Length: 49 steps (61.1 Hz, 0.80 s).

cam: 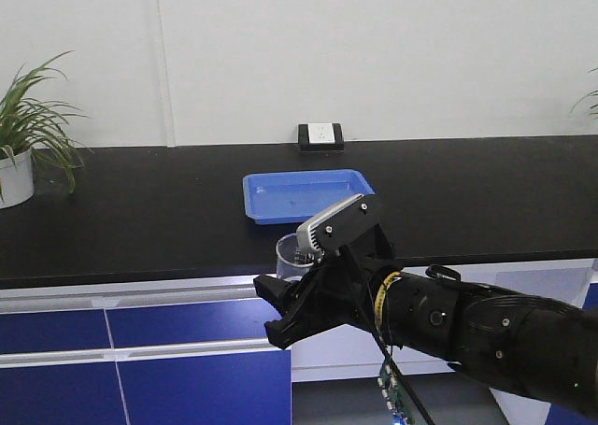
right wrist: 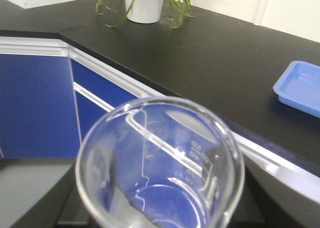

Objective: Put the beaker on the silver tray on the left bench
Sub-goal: 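Hold the beaker in the right gripper while the base drives to the silver-tray bench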

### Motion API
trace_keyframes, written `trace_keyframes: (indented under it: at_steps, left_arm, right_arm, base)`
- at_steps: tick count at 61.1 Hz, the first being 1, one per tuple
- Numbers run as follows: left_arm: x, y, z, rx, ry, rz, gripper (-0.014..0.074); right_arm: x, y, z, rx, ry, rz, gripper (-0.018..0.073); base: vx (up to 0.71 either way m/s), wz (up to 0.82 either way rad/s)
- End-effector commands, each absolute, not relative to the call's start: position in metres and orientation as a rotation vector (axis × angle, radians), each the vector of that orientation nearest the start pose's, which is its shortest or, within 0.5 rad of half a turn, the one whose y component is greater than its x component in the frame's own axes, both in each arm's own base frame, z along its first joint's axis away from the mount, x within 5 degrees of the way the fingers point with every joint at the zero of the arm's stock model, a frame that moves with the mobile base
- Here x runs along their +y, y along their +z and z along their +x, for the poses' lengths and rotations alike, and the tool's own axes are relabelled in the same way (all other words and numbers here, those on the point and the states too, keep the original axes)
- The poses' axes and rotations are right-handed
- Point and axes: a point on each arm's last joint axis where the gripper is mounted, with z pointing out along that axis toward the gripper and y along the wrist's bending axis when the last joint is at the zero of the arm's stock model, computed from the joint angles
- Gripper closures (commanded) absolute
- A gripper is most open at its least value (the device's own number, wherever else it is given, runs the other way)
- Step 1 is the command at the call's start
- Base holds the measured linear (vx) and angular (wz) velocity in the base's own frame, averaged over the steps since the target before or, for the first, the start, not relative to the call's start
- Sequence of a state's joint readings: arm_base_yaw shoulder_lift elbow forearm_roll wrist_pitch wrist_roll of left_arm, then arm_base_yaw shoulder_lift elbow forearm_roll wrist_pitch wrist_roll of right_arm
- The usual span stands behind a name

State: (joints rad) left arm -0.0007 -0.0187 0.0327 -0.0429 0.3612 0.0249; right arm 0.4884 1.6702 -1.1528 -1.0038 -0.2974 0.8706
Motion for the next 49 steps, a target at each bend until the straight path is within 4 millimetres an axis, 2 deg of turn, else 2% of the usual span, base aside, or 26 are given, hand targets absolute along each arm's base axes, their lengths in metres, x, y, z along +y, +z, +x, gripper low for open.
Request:
trace_keyframes:
  at_steps: [1,21,49]
  left_arm:
    - [-0.0015,0.1714,0.0544,1.792,-0.033,-0.009,0.0595]
    - [-0.0015,0.1714,0.0544,1.792,-0.033,-0.009,0.0595]
    - [-0.0015,0.1714,0.0544,1.792,-0.033,-0.009,0.0595]
  right_arm:
    - [0.2010,0.3242,0.3271,1.609,0.538,-0.690,0.0570]
    - [0.2011,0.3243,0.3271,1.608,0.538,-0.690,0.0571]
    - [0.2011,0.3243,0.3271,1.608,0.538,-0.690,0.0571]
  base:
    - [-0.19,0.09]
    - [-0.17,0.24]
    - [-0.11,0.55]
